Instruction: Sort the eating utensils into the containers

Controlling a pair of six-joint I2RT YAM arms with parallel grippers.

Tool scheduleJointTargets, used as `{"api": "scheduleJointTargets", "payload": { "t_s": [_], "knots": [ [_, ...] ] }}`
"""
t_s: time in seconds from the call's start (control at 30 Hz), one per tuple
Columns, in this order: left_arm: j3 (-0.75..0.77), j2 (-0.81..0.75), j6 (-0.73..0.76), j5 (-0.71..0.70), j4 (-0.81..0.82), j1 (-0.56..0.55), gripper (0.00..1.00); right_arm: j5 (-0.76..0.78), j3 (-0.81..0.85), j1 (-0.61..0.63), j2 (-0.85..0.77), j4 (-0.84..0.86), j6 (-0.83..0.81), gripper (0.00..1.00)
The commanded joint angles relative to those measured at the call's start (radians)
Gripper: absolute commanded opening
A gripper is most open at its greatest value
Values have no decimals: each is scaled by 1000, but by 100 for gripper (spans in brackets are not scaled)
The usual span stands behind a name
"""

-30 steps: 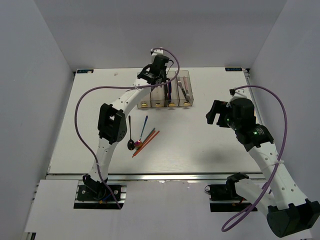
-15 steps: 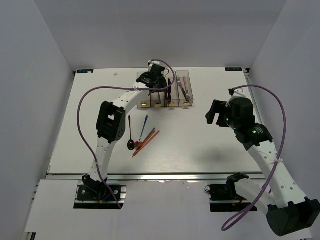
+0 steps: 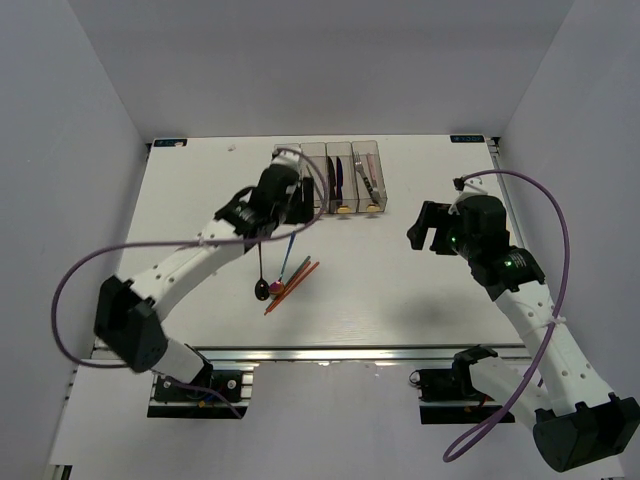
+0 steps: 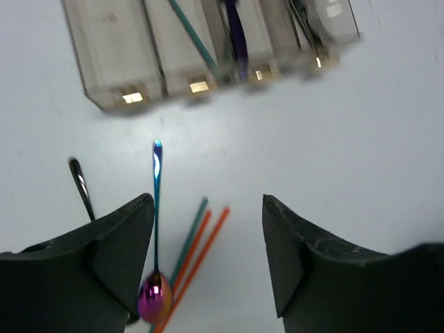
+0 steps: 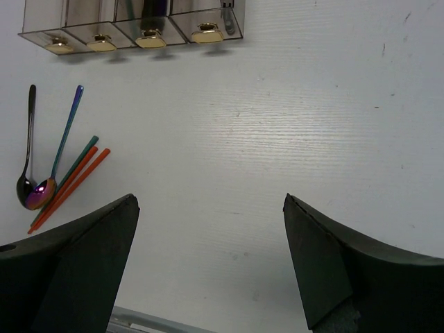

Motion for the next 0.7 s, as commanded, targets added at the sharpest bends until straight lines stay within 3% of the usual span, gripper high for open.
{"api": "scheduleJointTargets", "payload": {
  "t_s": [0.0, 0.13, 0.33, 0.67],
  "knots": [
    [-226, -98, -33, 93, 61, -55, 71, -36, 20, -3, -4, 45, -14, 89],
    [-319, -125, -21, 99, 49, -148, 45, -36, 14, -3, -10, 47, -14, 89],
    [-378, -50, -18, 91, 67, -155, 45, -81, -3, -3, -15, 50, -5, 89],
    [-329, 137, -19, 99, 124, -155, 45, -85, -9, -3, -12, 51, -11, 89]
  ]
}}
